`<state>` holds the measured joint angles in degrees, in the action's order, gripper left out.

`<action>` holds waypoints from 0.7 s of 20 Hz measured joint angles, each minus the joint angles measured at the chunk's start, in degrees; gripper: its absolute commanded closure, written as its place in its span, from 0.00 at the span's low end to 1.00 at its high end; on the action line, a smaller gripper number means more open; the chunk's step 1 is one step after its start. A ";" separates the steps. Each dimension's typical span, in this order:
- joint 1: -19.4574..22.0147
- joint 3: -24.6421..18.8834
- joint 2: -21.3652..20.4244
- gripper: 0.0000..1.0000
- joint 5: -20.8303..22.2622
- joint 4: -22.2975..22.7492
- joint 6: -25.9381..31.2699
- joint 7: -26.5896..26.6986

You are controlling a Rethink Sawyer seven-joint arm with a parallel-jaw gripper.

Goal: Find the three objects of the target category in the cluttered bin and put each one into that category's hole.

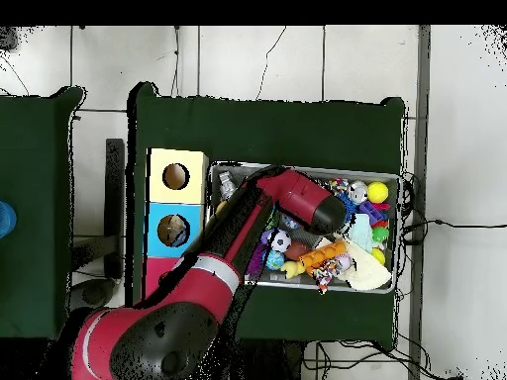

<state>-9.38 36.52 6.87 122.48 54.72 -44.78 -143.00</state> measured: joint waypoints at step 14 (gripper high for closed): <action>0.01 0.01 -0.37 1.00 0.01 0.02 -0.01 0.00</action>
<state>-9.37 36.53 6.50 122.49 54.73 -44.79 -143.00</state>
